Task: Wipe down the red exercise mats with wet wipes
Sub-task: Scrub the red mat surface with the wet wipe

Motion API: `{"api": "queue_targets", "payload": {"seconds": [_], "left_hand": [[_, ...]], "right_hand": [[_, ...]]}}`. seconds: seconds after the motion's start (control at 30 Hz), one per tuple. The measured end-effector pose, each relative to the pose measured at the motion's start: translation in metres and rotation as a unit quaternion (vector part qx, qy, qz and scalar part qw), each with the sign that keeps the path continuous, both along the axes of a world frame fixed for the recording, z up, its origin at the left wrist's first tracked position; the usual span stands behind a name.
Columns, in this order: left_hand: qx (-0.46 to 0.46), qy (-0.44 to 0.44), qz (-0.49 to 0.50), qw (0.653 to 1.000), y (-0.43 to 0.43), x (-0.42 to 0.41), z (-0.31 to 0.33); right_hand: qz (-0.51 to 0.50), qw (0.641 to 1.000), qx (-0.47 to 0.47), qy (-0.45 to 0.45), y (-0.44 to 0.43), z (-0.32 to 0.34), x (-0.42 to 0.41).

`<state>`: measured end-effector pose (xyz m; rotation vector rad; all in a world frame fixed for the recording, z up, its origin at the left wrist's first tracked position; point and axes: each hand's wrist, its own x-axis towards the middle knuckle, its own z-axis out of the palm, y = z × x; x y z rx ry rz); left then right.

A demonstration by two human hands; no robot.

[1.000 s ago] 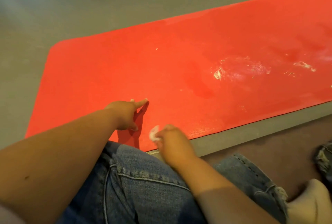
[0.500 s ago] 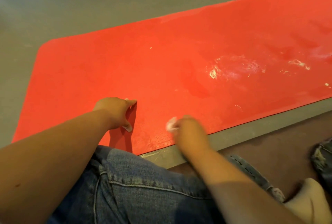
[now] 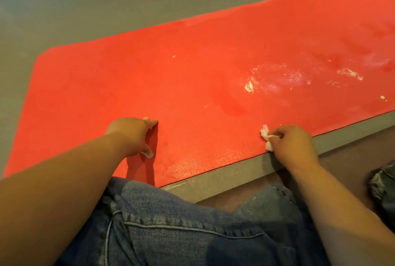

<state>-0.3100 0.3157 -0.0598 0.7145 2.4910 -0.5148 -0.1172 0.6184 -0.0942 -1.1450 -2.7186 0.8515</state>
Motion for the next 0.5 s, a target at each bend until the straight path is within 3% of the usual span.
{"api": "queue_targets", "payload": {"seconds": [0.13, 0.23, 0.3, 0.4, 0.5], "left_hand": [[-0.006, 0.012, -0.009, 1.0, 0.002, -0.003, 0.0], [-0.007, 0.01, -0.008, 1.0, 0.001, -0.003, -0.003], [-0.005, 0.013, -0.009, 1.0, 0.0, -0.003, -0.004], [0.008, -0.008, -0.003, 1.0, 0.006, 0.004, 0.0], [0.12, -0.055, -0.105, 0.986, 0.023, 0.028, 0.002]], "right_hand": [[0.106, 0.994, -0.01, 0.027, -0.079, -0.016, -0.012], [0.307, 0.948, -0.074, 0.048, -0.165, -0.023, -0.02], [0.376, 0.923, -0.071, 0.047, -0.175, -0.024, -0.023], [0.261, 0.956, -0.107, 0.079, -0.13, -0.02, -0.023], [0.178, 0.959, -0.191, 0.107, -0.091, -0.012, -0.021]]}}
